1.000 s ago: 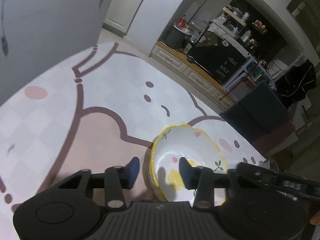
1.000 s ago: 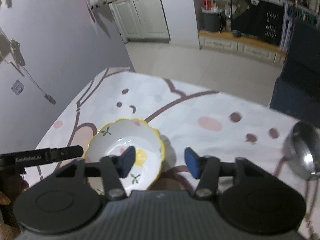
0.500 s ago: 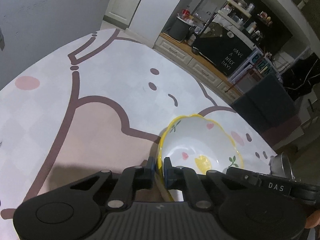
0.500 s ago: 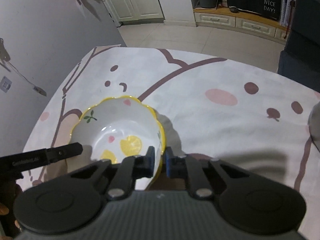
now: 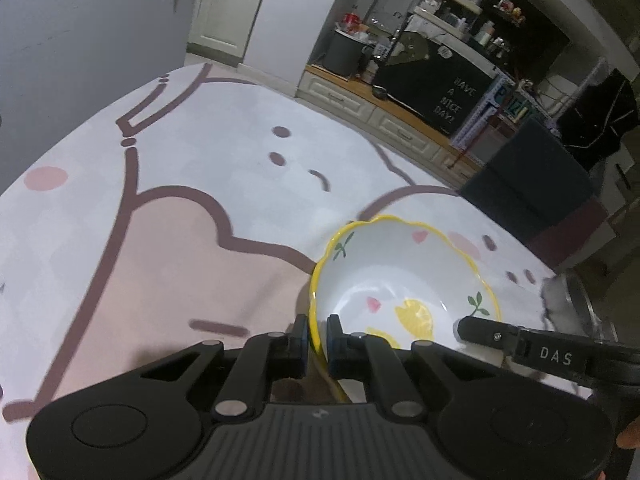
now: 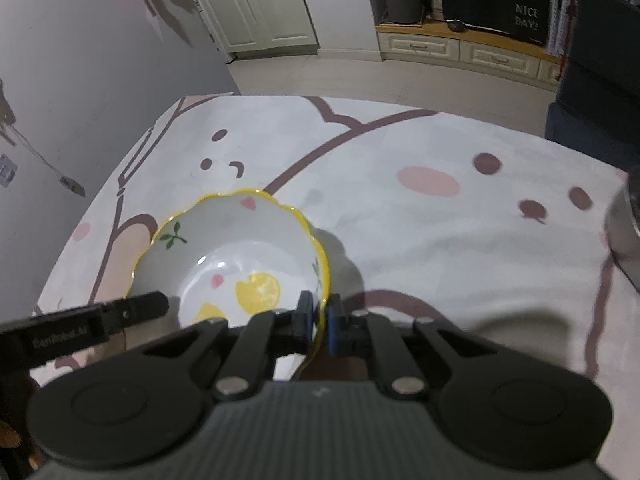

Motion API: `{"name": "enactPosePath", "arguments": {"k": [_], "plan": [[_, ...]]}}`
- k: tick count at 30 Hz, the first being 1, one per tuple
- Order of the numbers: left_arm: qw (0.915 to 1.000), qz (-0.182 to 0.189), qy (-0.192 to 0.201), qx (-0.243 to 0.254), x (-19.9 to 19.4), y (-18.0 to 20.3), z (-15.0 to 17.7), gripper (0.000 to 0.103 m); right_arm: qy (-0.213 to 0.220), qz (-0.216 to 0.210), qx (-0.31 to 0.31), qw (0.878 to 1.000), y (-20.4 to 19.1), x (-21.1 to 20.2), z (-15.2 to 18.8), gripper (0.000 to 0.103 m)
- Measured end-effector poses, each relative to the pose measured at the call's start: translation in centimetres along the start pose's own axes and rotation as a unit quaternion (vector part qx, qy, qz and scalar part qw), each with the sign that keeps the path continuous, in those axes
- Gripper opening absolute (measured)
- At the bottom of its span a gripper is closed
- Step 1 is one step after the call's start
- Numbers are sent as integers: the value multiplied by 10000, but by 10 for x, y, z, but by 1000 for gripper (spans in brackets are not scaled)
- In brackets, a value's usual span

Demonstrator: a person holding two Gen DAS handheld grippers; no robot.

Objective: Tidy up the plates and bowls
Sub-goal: 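Lift the floral bowl with both grippers and carry it to the cream bowl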

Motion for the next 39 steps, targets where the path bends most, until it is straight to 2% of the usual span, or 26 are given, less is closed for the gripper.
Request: {"name": "enactPosePath", "arguments": {"k": [7, 17, 24, 32, 39], "plan": [[9997, 205, 85, 135, -36, 35, 14, 9, 238, 87, 118, 9996, 13, -48, 15, 9], [9980, 371, 253, 455, -106, 95, 36, 8, 567, 119, 332, 9978, 32, -141, 54, 9], [9960, 561, 366, 586, -154, 130, 71, 8, 792, 149, 505, 9955, 44, -206, 90, 9], [9936, 751, 380, 750, -190, 153, 119, 8, 961, 232, 553, 9936, 55, -267, 145, 9], [9915, 810, 237, 988, -204, 164, 161, 8, 923, 209, 653, 9934, 65, -288, 196, 11]]}}
Point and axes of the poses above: each gripper's, at about its wrist camera, not at the fingertips, and x roughly the way its jaws point, y to its right, z to its underside, the point moved 4 cm from there along x, roughly the way its jaws point, and after that the axes turned 5 degrees about z, right-handed, at the moved point
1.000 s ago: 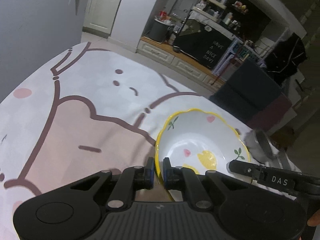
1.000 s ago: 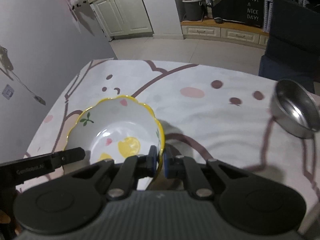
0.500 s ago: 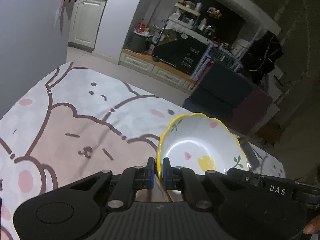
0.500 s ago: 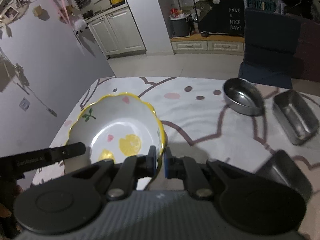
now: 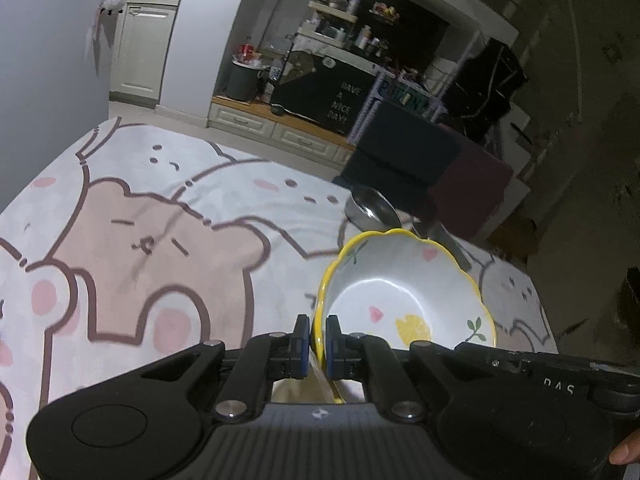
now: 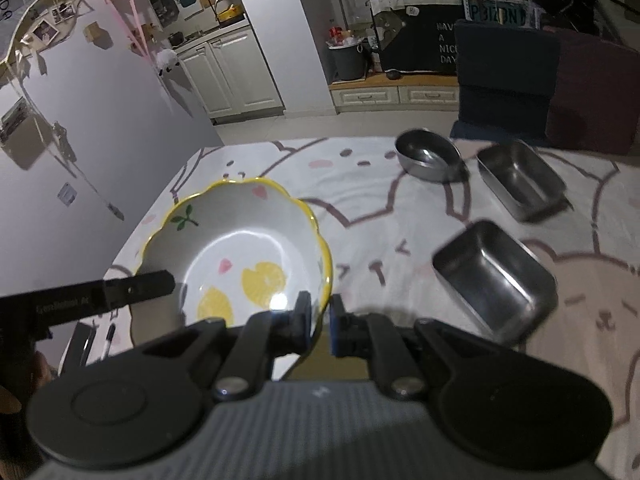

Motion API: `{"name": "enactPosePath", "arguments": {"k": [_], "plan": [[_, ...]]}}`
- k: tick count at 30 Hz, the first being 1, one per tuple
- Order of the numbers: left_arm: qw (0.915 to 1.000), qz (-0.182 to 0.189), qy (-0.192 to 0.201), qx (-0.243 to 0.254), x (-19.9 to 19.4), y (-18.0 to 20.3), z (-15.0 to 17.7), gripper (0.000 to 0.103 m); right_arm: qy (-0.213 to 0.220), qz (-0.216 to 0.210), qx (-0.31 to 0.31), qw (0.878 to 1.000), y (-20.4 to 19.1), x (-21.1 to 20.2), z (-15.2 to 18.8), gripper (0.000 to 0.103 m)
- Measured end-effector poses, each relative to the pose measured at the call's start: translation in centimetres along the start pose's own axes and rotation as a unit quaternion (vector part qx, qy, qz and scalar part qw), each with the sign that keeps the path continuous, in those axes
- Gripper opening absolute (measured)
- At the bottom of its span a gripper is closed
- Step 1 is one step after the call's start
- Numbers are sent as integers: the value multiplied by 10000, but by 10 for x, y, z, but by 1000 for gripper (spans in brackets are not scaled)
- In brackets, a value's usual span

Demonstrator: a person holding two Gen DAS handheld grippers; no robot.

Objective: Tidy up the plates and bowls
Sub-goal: 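Lift the floral bowl with both grippers and carry it to the cream bowl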

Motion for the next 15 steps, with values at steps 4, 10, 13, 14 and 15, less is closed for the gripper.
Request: {"name": "enactPosePath", "arguments": {"k": [4, 10, 13, 14, 15], "plan": [[9999, 14, -161, 30, 2, 0, 21, 7, -96, 2, 78, 9999, 8, -7, 28, 11], [9988, -86, -471, 108, 16, -7, 45, 8, -325, -78, 235, 9992, 19, 2, 64, 11], [9975, -153, -678, 118, 27, -11, 55, 8, -510, -147, 362, 9979, 24, 16, 80, 11], [9969, -183, -748, 147, 30, -12, 58, 8, -594, -174, 442, 9971, 26, 22, 85, 11], [9963, -202, -814, 165, 34, -14, 60, 8, -670, -194, 519, 9962, 28, 26, 90, 11]]}}
Point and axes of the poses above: each gripper's, at about its wrist camera, not at the fingertips, and x roughly the way its jaws point, y to its right, z to its underside, the point moved 4 cm from there along x, roughly the way its jaws point, and after that the axes turned 5 degrees about z, right-handed, at the moved point
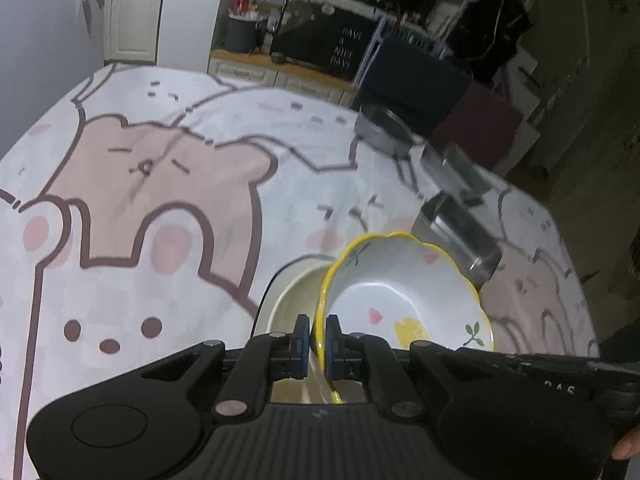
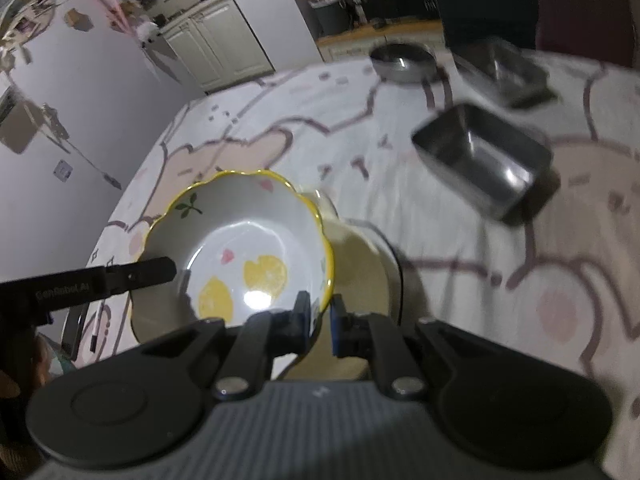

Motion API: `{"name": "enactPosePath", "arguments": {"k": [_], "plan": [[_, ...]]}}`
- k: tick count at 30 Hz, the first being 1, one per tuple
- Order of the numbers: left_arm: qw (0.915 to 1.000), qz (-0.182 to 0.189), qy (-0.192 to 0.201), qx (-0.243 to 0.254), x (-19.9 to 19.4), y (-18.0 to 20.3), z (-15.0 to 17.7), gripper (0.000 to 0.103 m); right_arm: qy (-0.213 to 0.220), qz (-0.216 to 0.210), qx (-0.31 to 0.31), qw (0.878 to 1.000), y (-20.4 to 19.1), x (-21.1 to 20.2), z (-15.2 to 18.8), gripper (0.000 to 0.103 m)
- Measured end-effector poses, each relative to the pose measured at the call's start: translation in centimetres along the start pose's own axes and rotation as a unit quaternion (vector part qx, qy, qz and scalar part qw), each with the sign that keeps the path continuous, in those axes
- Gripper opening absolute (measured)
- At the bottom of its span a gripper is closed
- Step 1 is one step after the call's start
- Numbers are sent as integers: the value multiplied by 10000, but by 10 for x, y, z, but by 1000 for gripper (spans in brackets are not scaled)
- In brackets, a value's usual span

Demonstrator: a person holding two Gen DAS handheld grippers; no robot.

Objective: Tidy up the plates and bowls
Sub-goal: 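Lower the floral bowl into the cream bowl with both grippers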

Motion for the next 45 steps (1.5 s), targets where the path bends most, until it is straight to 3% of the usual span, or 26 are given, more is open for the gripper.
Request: {"name": "enactPosePath", "arguments": {"k": [9, 20, 45], "plan": [[9993, -104, -347, 25, 25, -4, 6, 8, -378, 45, 107, 9992, 12, 32, 14, 11], [9990, -165, -407, -41, 31, -11, 2, 8, -539, 16, 250, 9982, 15, 50, 10, 11], [9970, -256, -700, 224, 54, -7, 11, 9, -377, 384, -144, 9984, 8, 37, 12, 13]]}}
Point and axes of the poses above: each gripper's, at about its wrist camera, not at the fingertips, and x roughly the way its jaws point, y to its right, z to its underside, the point moved 4 cm from there along x, roughly the way its jaws point, and after that the axes turned 5 degrees about z, right-handed, at the moved point
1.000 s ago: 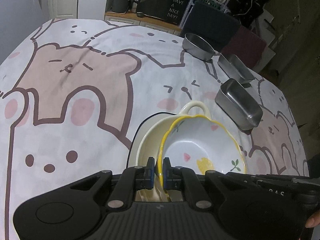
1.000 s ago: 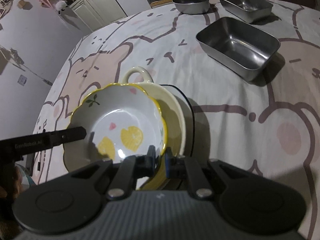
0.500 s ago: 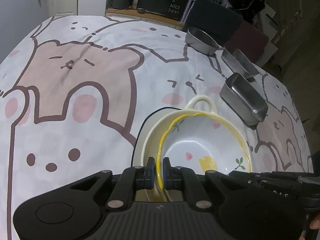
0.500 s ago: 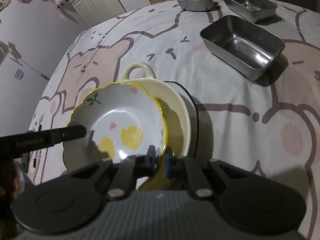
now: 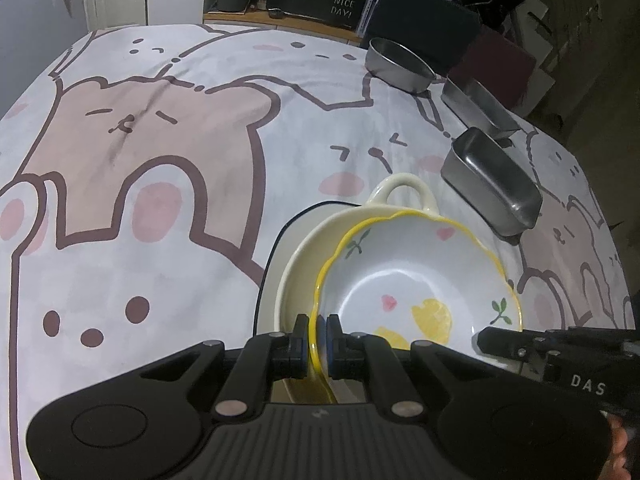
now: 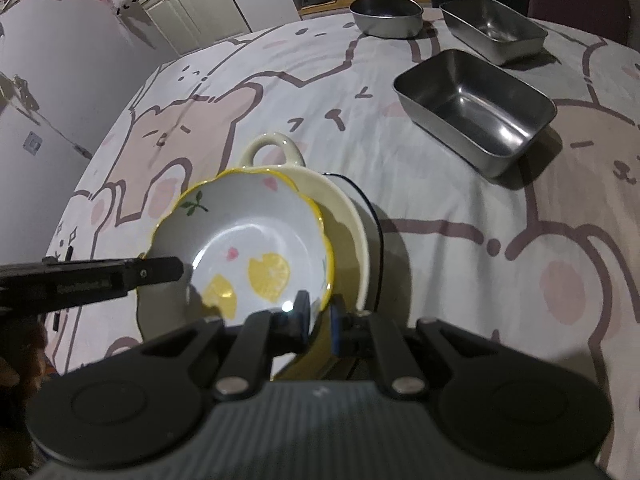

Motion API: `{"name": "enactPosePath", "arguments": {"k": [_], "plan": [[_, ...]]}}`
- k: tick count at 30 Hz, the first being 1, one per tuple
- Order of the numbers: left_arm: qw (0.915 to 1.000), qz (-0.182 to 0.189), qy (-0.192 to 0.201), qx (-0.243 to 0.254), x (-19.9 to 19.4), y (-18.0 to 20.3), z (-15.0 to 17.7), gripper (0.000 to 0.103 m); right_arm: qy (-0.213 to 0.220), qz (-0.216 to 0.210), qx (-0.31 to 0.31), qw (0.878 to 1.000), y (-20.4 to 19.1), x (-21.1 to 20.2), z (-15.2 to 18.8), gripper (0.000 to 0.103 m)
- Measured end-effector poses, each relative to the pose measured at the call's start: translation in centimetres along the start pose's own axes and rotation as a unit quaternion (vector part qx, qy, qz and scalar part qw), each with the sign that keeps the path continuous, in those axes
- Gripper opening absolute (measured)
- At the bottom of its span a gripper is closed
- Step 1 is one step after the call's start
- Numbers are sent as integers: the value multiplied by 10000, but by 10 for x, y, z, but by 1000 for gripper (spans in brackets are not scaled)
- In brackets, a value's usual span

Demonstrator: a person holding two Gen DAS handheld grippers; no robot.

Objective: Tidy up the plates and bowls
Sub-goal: 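Lower the floral bowl into the cream bowl with both grippers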

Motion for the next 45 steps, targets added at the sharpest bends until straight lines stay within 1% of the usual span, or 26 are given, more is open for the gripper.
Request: {"name": "enactPosePath", "arguments": {"k": [8, 11, 15, 17, 22, 25, 31, 39, 42, 45], "plan": [[9996, -112, 30, 249, 3, 4, -1, 11, 6, 31, -43, 10000, -1, -2, 1, 14], [9984, -224, 25, 514, 4, 9, 0, 13, 11, 37, -52, 10000, -2, -2, 1, 14], [9943, -389, 13, 990, 5, 18, 3, 16, 72, 102, -119, 9999, -4, -4, 1, 14], [9935, -410, 8, 1060, 6, 19, 4, 16, 106, 127, -154, 9997, -3, -5, 1, 14], [9956, -312, -60, 879, 4, 14, 3, 14, 44, 5, 33, 10000, 2, -5, -1, 14], [9978, -179, -116, 620, 3, 8, 2, 12, -87, -156, 306, 9994, 8, -2, -2, 13], [9999, 86, -127, 44, 0, -6, -2, 7, -256, -180, 483, 9983, 7, 5, -3, 13], [9999, 102, -119, 29, -1, -7, -2, 6, -479, -257, 897, 9945, 10, 13, -8, 13], [9999, 106, -115, 24, -1, -7, -2, 6, -583, -404, 1253, 9896, 18, 16, -9, 13], [9999, 99, -114, 38, -1, -7, -1, 6, -684, -572, 1668, 9819, 26, 18, -9, 12]]}}
Point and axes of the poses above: each gripper's, at about its wrist camera, not at the fingertips, and x roughly the way its jaws point, y to its right, z to its underside, the point moved 4 cm from there along x, roughly the way its jaws point, and after that the axes turned 5 degrees about z, right-handed, at the moved point
